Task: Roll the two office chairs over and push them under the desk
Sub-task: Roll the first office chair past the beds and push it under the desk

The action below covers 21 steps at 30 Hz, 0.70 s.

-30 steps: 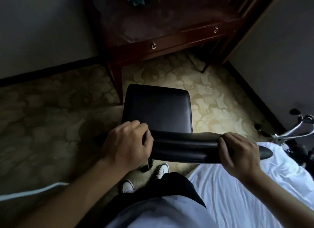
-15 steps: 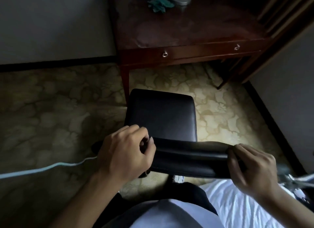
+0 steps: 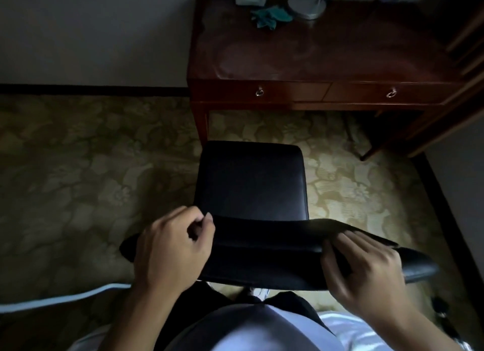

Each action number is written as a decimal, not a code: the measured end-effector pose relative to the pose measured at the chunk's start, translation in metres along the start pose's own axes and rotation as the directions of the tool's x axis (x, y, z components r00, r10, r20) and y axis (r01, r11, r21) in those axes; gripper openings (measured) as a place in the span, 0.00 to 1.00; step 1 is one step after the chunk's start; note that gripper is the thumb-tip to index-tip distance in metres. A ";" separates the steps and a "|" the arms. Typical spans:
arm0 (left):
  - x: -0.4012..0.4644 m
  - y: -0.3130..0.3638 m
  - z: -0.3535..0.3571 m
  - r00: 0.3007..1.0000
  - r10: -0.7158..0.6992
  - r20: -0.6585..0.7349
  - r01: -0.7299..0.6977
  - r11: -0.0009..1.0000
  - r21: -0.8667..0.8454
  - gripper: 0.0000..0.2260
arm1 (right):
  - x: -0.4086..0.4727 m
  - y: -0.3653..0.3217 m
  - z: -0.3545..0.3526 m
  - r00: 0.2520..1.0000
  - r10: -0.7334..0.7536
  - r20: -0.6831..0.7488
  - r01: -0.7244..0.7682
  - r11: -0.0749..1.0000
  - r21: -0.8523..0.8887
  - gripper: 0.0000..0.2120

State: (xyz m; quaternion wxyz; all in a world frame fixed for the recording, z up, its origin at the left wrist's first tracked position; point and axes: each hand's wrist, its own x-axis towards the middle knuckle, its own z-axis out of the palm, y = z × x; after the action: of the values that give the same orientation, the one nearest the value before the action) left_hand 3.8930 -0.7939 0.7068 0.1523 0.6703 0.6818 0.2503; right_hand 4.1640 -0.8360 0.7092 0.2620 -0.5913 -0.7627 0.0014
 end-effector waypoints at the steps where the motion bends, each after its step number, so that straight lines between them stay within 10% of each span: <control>1: -0.001 0.003 0.001 0.999 0.001 -0.037 -0.001 1.000 -0.019 0.13 | 0.003 0.004 0.000 1.000 -0.010 -0.008 0.010 1.000 -0.017 0.14; 11: 0.030 0.015 0.005 0.982 -0.009 -0.188 -0.001 0.999 -0.050 0.13 | 0.035 0.023 0.001 0.994 -0.098 -0.050 0.096 0.994 -0.042 0.16; 21: 0.067 0.019 0.023 0.999 0.028 -0.044 -0.028 1.000 0.001 0.16 | 0.060 0.043 0.005 0.989 -0.113 -0.096 0.108 0.993 -0.051 0.16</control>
State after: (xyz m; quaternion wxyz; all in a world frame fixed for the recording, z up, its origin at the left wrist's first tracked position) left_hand 3.9179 -0.7246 0.7069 0.1338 0.6742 0.6756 0.2668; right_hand 4.1915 -0.7678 0.7155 0.2854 -0.5533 -0.7803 -0.0596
